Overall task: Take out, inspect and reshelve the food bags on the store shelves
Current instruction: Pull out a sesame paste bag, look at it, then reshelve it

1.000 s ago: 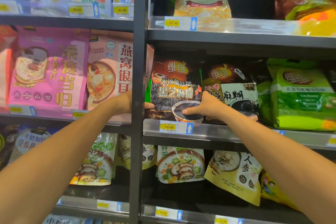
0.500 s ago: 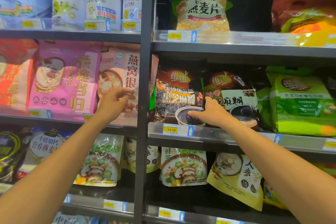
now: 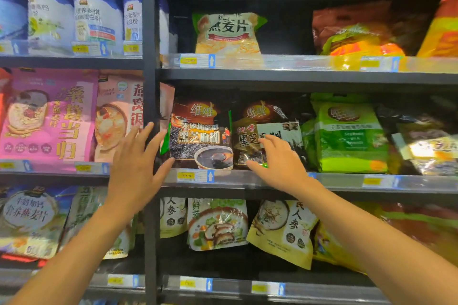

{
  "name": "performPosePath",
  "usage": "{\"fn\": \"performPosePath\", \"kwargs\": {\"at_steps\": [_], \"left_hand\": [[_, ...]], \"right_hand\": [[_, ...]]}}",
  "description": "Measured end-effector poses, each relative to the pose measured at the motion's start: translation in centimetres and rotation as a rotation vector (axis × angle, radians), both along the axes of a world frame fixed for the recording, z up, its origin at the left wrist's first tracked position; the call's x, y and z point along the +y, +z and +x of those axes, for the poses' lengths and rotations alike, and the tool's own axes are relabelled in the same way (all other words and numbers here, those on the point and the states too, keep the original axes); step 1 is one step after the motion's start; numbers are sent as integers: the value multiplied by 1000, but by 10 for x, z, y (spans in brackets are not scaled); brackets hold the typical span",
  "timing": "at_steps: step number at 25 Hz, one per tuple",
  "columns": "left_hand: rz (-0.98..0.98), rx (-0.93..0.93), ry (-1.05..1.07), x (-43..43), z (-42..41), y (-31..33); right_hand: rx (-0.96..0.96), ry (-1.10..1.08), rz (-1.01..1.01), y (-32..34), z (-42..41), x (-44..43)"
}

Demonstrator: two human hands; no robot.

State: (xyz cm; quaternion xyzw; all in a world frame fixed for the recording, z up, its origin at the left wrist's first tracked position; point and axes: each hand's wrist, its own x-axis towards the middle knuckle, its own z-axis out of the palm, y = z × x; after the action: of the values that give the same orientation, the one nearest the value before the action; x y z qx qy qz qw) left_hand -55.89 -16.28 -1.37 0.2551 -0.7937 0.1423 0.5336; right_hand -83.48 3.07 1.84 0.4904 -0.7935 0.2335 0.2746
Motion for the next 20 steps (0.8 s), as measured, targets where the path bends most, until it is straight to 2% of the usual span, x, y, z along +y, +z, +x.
{"fn": "performPosePath", "kwargs": {"at_steps": [4,11,20], "left_hand": [[-89,-87,-50,62,-60,-3],[-109,-169,-206,193,-173,-10],[-106,-226,-430,312,-298,-6]], "right_hand": [[117,-58,10,-6,-23,77],[153,-202,-11,-21,-86,234],[79,-432,-26,-28,-161,387]]}}
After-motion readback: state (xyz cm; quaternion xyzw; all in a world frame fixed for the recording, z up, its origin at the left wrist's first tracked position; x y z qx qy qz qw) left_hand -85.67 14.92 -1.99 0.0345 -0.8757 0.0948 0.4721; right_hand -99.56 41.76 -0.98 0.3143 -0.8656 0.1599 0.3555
